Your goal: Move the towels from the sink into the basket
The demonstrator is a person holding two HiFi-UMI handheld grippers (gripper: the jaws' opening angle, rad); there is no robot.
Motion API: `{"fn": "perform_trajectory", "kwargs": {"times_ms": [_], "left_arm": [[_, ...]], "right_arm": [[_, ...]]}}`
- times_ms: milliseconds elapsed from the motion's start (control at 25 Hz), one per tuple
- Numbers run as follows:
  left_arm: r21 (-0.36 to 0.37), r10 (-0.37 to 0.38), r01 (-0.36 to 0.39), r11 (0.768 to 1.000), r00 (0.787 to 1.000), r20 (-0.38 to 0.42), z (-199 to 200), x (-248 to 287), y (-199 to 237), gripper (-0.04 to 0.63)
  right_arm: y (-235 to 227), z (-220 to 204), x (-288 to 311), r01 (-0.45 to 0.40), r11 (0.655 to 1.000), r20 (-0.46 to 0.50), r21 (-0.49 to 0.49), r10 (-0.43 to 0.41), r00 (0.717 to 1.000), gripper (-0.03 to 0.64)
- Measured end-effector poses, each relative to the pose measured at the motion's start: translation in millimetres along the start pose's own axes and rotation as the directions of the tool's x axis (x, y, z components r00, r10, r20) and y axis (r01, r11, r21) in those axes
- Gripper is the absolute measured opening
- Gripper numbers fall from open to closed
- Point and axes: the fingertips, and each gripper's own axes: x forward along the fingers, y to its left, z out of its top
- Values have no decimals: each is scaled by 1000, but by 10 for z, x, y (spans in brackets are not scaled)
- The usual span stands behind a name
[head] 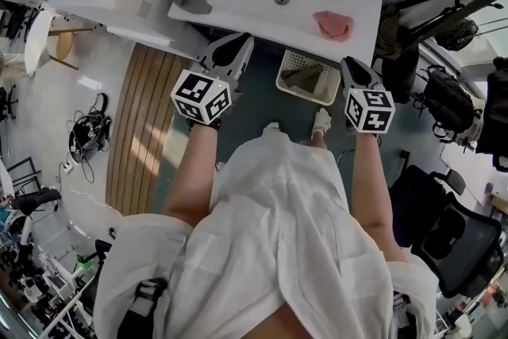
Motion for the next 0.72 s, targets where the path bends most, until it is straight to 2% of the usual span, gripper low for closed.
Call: {"fn": "perform_trajectory", "kwargs": {"times_ms": [280, 400, 720], "left_arm": [[-1, 2, -2, 1000, 1000, 0, 17, 138, -11, 15], [-6, 10, -10, 1000, 1000, -7, 0, 206, -5, 15], [-33, 40, -41, 999, 999, -34, -92, 429, 61, 15]], "right_arm": [[-177, 37, 82, -6, 1000, -2, -19, 6, 1000, 60], [-279, 22, 172, -2, 1000, -23, -30, 1, 1000, 92], [-630, -81, 558, 7, 999, -107, -51, -13, 994, 104]]}}
